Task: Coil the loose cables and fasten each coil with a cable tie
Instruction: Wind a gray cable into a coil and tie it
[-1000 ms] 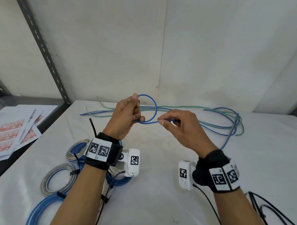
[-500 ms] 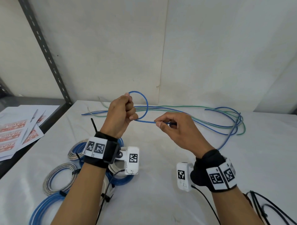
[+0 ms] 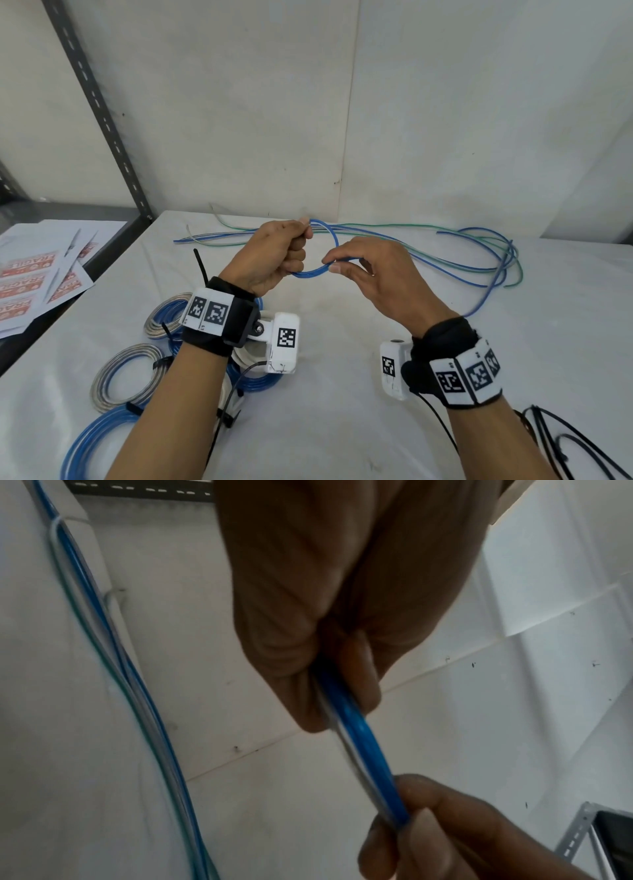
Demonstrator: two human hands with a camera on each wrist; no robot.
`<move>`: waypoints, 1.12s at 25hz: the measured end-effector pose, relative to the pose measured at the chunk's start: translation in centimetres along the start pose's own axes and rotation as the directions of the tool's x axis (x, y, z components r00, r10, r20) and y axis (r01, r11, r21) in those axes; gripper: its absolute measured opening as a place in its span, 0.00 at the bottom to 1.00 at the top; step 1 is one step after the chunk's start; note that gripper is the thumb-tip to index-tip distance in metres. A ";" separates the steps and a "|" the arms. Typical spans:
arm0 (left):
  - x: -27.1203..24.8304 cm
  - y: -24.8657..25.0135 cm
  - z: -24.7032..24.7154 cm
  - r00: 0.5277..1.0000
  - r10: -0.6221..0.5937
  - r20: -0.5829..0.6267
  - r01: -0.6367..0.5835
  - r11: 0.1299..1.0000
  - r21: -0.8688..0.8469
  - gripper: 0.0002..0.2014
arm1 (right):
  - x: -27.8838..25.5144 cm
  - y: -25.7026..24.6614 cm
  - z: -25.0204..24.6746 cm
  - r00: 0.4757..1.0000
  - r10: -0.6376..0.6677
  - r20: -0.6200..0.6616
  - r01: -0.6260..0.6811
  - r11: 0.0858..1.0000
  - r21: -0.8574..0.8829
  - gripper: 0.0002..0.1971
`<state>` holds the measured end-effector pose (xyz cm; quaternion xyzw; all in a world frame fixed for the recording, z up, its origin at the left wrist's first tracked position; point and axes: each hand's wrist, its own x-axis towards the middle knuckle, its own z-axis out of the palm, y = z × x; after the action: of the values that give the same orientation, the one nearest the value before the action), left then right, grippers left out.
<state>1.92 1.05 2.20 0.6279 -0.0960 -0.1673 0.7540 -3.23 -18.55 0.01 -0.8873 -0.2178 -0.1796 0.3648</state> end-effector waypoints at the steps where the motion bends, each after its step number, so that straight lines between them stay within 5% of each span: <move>1: 0.1 -0.2 0.1 1.000 -0.015 -0.006 0.015 1.000 -0.019 0.15 | -0.1 0.1 -0.1 1.000 0.010 -0.004 -0.010 1.000 -0.004 0.05; 4: -0.1 -0.4 0.3 0.993 0.068 -0.092 -0.055 0.988 0.144 0.16 | -0.2 -0.1 -0.6 0.998 0.058 -0.015 -0.057 0.998 0.038 0.04; 6: -0.4 -0.4 0.3 0.907 0.401 -0.126 -0.267 0.782 0.564 0.16 | -0.3 -0.4 -1.2 0.991 0.135 -0.009 -0.133 0.983 0.128 0.04; 8: -1.1 -0.1 0.9 0.795 0.598 0.101 -0.471 0.503 0.725 0.15 | -0.3 -0.9 -1.8 0.982 0.188 0.036 -0.191 0.954 0.230 0.05; 10: -1.6 -0.1 2.0 0.790 0.552 0.265 -0.537 0.417 0.734 0.19 | -0.4 -1.2 -2.6 0.974 0.216 0.072 -0.228 0.918 0.326 0.07; 12: -1.8 -0.1 2.7 0.820 0.491 0.294 -0.528 0.448 0.722 0.21 | -0.5 -1.4 -3.1 0.958 0.261 0.116 -0.285 0.873 0.396 0.13; 15: -1.8 -0.2 2.7 0.893 0.379 0.242 -0.444 0.658 0.608 0.19 | -0.4 -1.5 -3.4 0.937 0.312 0.155 -0.348 0.809 0.474 0.14; 18: -1.5 -0.3 2.3 0.933 0.311 0.181 -0.360 0.804 0.473 0.22 | -0.2 -1.6 -2.5 0.970 0.241 -0.025 -0.215 0.905 0.366 0.11; 21: -1.2 -0.4 2.2 0.934 0.347 0.083 -0.353 0.868 0.349 0.23 | -0.1 -1.8 -1.4 0.958 0.130 -0.257 -0.093 0.984 0.153 0.06; 25: -1.1 -0.3 3.0 0.925 0.379 -0.018 -0.369 0.910 0.190 0.24 | 0.1 -2.5 -0.7 0.943 0.226 -0.246 -0.125 0.921 0.368 0.06; 28: -1.0 -0.5 3.5 0.930 0.367 -0.034 -0.360 0.923 0.135 0.24 | -0.1 -2.5 -0.4 0.921 0.191 -0.340 -0.109 0.963 0.245 0.05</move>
<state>-0.34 -1.85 2.41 0.6502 -0.1991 0.0003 0.7332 -4.63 -17.27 1.68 -0.8072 -0.0969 -0.2851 0.5078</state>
